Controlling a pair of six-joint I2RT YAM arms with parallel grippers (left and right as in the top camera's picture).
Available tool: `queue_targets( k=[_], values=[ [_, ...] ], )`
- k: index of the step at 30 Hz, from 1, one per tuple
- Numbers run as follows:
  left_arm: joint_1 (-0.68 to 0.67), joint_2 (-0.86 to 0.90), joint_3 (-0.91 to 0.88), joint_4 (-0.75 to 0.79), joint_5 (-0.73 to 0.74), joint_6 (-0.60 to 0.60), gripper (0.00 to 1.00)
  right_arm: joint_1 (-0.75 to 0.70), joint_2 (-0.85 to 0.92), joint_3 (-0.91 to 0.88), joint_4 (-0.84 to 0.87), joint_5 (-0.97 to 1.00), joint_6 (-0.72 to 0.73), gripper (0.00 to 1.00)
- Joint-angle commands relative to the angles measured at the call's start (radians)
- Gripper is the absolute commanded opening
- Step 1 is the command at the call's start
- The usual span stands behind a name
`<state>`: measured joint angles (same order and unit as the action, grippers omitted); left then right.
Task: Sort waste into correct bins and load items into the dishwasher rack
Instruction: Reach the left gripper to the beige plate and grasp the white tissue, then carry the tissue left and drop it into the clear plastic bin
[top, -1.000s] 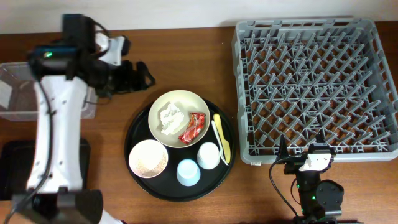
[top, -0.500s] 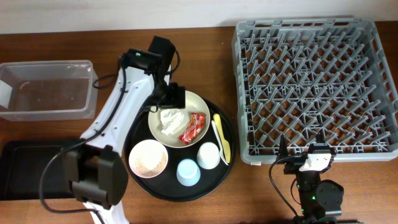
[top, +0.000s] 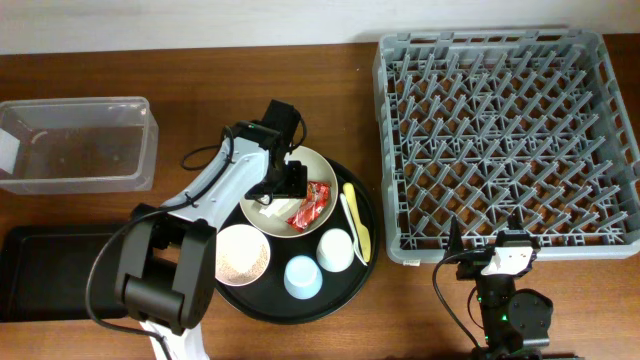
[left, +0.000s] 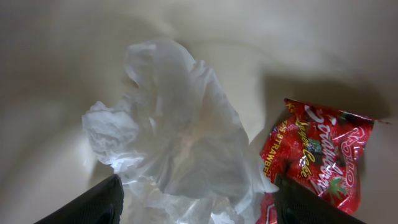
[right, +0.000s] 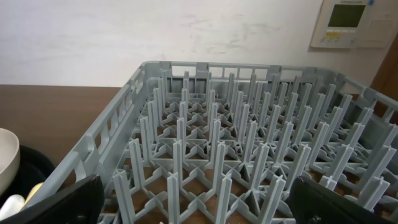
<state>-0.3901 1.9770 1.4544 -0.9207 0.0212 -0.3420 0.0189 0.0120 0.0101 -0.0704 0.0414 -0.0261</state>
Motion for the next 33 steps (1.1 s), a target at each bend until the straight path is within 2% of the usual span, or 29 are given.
queue_targets(
  k=[1,7,9,11,14,18,20,23,26,27,28,29,33],
  values=[
    [-0.002,0.009,-0.007,0.008,-0.024,-0.013,0.73,0.007,-0.006,-0.005,-0.006,0.016,0.005,0.98],
    [-0.011,0.011,-0.047,0.073,-0.030,-0.013,0.72,0.007,-0.006,-0.005,-0.006,0.017,0.005,0.98],
    [-0.011,0.011,-0.047,0.075,-0.029,-0.013,0.58,0.007,-0.006,-0.005,-0.006,0.017,0.005,0.98],
    [-0.011,0.011,-0.047,0.073,-0.029,-0.013,0.52,0.007,-0.006,-0.005,-0.006,0.017,0.005,0.98],
    [-0.013,0.011,-0.047,0.073,-0.030,-0.013,0.50,0.007,-0.006,-0.005,-0.006,0.016,0.006,0.98],
    [-0.013,0.011,-0.047,0.072,-0.060,-0.013,0.39,0.007,-0.006,-0.005,-0.006,0.016,0.005,0.98],
    [-0.013,0.011,-0.048,0.072,-0.071,-0.013,0.37,0.007,-0.006,-0.005,-0.006,0.017,0.005,0.98],
    [-0.013,0.011,-0.048,0.072,-0.071,-0.013,0.23,0.007,-0.006,-0.005,-0.006,0.016,0.005,0.98],
    [-0.013,0.011,-0.048,0.072,-0.070,-0.013,0.19,0.007,-0.006,-0.005,-0.006,0.016,0.005,0.98],
    [-0.013,0.011,-0.048,0.072,-0.070,-0.013,0.16,0.007,-0.006,-0.005,-0.006,0.016,0.006,0.98],
    [-0.013,0.011,-0.048,0.072,-0.070,-0.013,0.04,0.007,-0.006,-0.005,-0.006,0.016,0.006,0.98],
    [-0.013,0.011,-0.047,0.074,-0.070,-0.013,0.01,0.007,-0.006,-0.005,-0.006,0.016,0.005,0.98],
    [-0.013,0.007,0.010,0.044,-0.069,-0.013,0.01,0.007,-0.006,-0.005,-0.006,0.016,0.005,0.98]
  ],
)
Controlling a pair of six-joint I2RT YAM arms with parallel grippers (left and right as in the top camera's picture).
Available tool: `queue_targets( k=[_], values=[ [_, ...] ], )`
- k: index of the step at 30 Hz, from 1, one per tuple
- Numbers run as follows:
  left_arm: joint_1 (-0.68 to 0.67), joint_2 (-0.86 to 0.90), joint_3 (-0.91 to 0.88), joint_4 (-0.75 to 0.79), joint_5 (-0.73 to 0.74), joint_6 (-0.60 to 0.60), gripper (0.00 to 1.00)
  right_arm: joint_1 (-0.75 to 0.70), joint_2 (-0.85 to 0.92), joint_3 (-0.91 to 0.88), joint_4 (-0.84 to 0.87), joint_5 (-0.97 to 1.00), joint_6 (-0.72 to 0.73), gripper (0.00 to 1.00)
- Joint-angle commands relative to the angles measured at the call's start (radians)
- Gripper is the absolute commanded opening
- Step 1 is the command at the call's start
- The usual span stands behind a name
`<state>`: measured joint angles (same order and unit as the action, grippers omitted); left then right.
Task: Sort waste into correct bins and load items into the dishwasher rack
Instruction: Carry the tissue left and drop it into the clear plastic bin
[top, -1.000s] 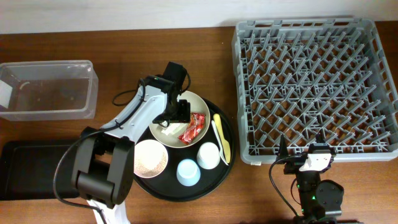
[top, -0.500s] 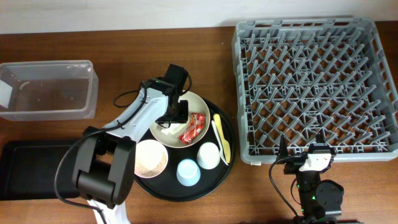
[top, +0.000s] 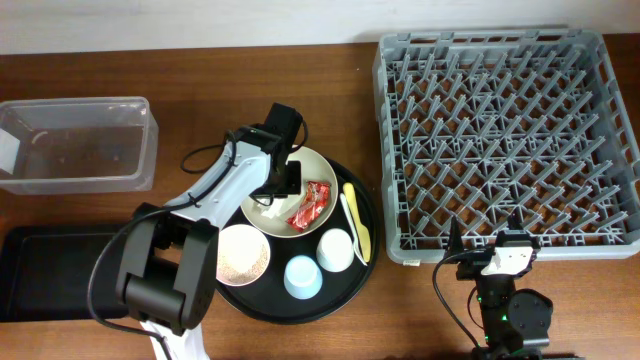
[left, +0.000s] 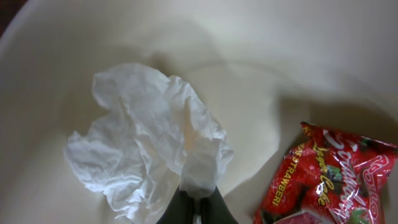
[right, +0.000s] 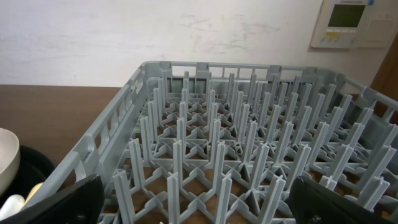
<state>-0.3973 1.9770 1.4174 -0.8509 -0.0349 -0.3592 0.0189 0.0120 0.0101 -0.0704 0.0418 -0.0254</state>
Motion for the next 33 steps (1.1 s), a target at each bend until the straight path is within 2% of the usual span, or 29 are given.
queue_targets(
  k=[1,7,9,11,13,19,23,28,33],
  values=[
    [-0.006,0.001,0.092,-0.060,-0.014,0.005,0.01,0.007,-0.006,-0.005,-0.006,0.016,0.005,0.98],
    [0.018,-0.025,0.514,-0.311,-0.045,0.012,0.01,0.007,-0.006,-0.005,-0.006,0.016,0.005,0.98],
    [0.078,-0.026,0.671,-0.406,-0.058,0.012,0.01,0.007,-0.006,-0.005,-0.006,0.016,0.005,0.98],
    [0.169,-0.026,0.817,-0.498,-0.151,0.012,0.01,0.007,-0.006,-0.005,-0.006,0.016,0.005,0.98],
    [0.262,-0.026,0.893,-0.552,-0.198,0.012,0.01,0.007,-0.006,-0.005,-0.006,0.016,0.005,0.98],
    [0.590,-0.025,0.918,-0.563,-0.189,0.012,0.01,0.007,-0.006,-0.005,-0.006,0.016,0.005,0.98],
    [0.743,-0.003,0.914,-0.541,-0.190,0.012,0.01,0.007,-0.006,-0.005,-0.006,0.016,0.005,0.98],
    [0.820,0.105,0.904,-0.539,-0.189,0.012,0.01,0.007,-0.006,-0.005,-0.006,0.016,0.005,0.98],
    [0.828,0.243,0.904,-0.524,-0.190,0.016,0.00,0.007,-0.006,-0.005,-0.006,0.016,0.005,0.98]
  ],
)
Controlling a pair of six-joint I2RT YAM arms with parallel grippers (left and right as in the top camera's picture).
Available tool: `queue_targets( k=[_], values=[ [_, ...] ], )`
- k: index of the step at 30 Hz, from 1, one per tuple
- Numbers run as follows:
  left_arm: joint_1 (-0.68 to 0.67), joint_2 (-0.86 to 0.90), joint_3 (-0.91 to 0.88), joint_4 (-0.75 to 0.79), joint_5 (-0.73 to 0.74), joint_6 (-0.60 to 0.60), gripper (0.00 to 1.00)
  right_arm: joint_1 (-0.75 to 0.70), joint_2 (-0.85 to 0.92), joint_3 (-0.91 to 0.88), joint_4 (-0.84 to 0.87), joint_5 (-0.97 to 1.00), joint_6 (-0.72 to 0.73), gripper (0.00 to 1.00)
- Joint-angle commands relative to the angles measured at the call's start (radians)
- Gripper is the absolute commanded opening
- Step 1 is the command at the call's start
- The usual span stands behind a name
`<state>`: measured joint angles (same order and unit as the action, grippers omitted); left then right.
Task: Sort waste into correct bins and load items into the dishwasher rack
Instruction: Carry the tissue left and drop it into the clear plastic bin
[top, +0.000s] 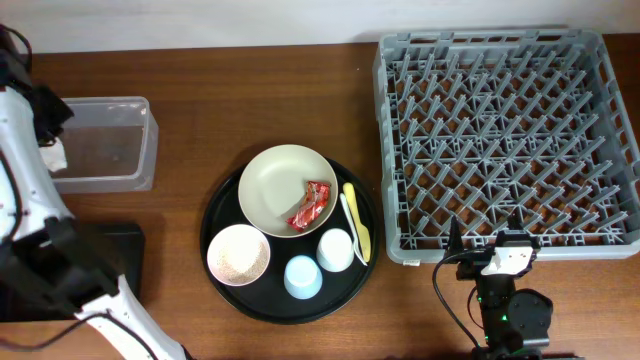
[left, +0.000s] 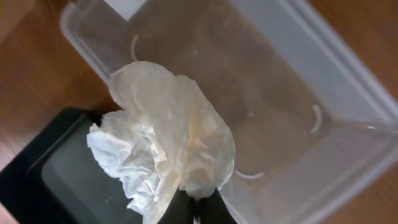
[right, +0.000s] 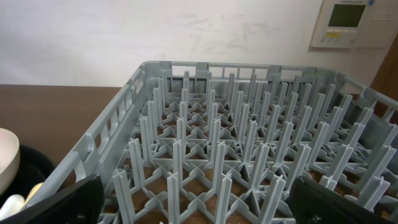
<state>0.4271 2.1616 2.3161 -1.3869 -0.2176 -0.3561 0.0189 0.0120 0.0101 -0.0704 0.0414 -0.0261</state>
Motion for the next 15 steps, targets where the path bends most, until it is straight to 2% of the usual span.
queue_targets(
  k=[1,4,6,15],
  values=[
    [0.003,0.085,0.005,0.038,-0.007,0.014,0.01,0.007,-0.006,-0.005,-0.006,0.016,0.005,0.98],
    [0.003,0.124,0.005,0.142,0.048,0.094,0.01,0.007,-0.006,-0.005,-0.006,0.016,0.006,0.98],
    [0.003,0.143,0.005,0.187,0.049,0.097,0.00,0.007,-0.006,-0.005,-0.006,0.016,0.005,0.98],
    [0.004,0.286,0.005,0.248,0.048,0.119,0.00,0.007,-0.006,-0.005,-0.006,0.016,0.005,0.98]
  ],
)
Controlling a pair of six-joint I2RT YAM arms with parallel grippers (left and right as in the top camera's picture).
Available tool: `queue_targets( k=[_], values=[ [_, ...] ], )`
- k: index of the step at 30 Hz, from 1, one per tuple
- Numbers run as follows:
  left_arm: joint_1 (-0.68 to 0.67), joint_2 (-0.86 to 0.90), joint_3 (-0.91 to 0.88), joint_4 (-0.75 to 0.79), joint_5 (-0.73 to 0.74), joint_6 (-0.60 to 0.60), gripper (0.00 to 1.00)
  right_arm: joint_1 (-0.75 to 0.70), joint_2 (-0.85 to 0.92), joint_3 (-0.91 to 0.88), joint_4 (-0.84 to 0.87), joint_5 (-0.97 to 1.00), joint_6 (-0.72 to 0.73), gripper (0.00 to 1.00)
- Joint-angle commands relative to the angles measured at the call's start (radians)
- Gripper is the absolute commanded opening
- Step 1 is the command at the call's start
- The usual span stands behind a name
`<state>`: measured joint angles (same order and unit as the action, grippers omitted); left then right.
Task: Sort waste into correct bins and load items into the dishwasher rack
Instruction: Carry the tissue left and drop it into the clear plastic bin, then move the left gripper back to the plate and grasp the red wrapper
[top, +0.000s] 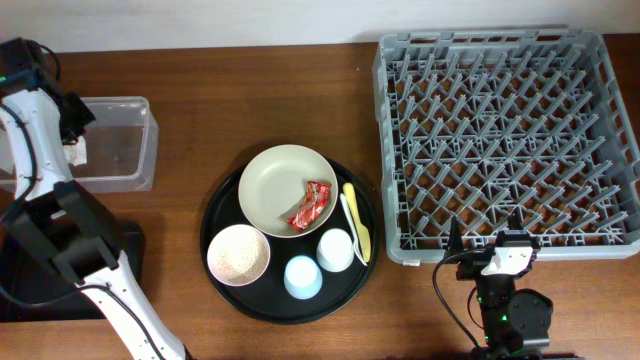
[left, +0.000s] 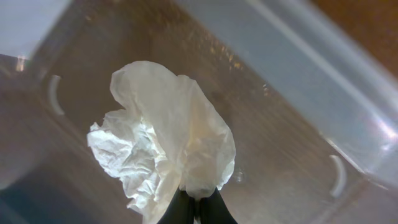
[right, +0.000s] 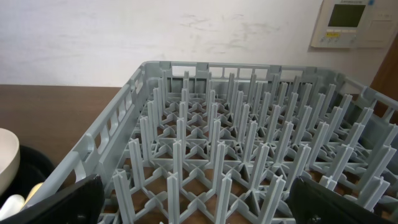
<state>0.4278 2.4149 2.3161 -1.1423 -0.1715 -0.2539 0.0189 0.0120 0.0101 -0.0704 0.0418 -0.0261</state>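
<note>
A crumpled white tissue (left: 168, 137) hangs pinched in my left gripper (left: 198, 208), whose fingers are shut on its lower fold. Overhead, that gripper (top: 75, 140) and the tissue (top: 77, 154) are over the left part of the clear plastic bin (top: 150, 140). The bin's see-through floor and wall (left: 298, 81) fill the left wrist view. My right gripper (right: 196, 205) stands open and holds nothing. It rests at the front edge of the grey dishwasher rack (right: 236, 143), where the overhead view also shows the right gripper (top: 488, 248).
A round black tray (top: 215, 215) holds a cream plate (top: 275, 180) with a red wrapper (top: 311, 205), a speckled bowl (top: 238, 254), a blue cup (top: 302, 277), a white cup (top: 335, 250) and a pale spoon (top: 355, 222). A black bin (top: 10, 290) lies front left. The rack (top: 505, 140) fills the right.
My left gripper, still shut on the tissue, has moved from the clear bin's left edge, partly over the black bin, to over the clear bin's inside. The right arm is unchanged.
My left gripper stood open around the tissue on the cream plate beside the red wrapper. It was then shut on the tissue there. Later it held the tissue at the clear bin's left edge, and now holds it over the bin's floor.
</note>
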Motion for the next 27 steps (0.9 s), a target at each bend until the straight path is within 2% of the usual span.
queue_targets(
  k=[1,4,7,9,10,11,12,15,19,23,27],
  values=[
    [0.004,0.038,0.005,0.003,0.003,0.017,0.00,0.007,-0.006,-0.005,-0.006,0.016,0.006,0.98],
    [0.007,0.045,0.005,0.020,0.002,0.017,0.01,0.007,-0.006,-0.005,-0.006,0.016,0.006,0.98],
    [0.014,0.045,0.006,0.040,0.003,0.017,0.06,0.007,-0.006,-0.005,-0.006,0.016,0.005,0.98],
    [0.020,0.045,0.006,0.043,0.003,0.017,0.27,0.007,-0.006,-0.005,-0.006,0.016,0.006,0.98],
    [0.020,0.045,0.006,0.043,0.003,0.018,0.33,0.007,-0.006,-0.005,-0.006,0.016,0.005,0.98],
    [0.020,0.045,0.009,0.043,0.003,0.017,0.49,0.007,-0.006,-0.005,-0.006,0.016,0.006,0.98],
    [0.020,0.044,0.010,0.043,0.003,0.017,0.51,0.007,-0.006,-0.005,-0.006,0.016,0.006,0.98],
    [0.020,0.035,0.062,0.030,0.013,0.024,0.52,0.007,-0.006,-0.005,-0.006,0.016,0.005,0.98],
    [0.019,-0.049,0.223,-0.063,0.270,0.023,0.54,0.007,-0.006,-0.005,-0.006,0.016,0.006,0.98],
    [-0.013,-0.185,0.301,-0.284,0.405,0.001,0.53,0.007,-0.006,-0.005,-0.006,0.016,0.005,0.98],
    [-0.156,-0.279,0.301,-0.508,0.415,0.002,0.53,0.007,-0.006,-0.005,-0.006,0.016,0.006,0.98]
  ],
)
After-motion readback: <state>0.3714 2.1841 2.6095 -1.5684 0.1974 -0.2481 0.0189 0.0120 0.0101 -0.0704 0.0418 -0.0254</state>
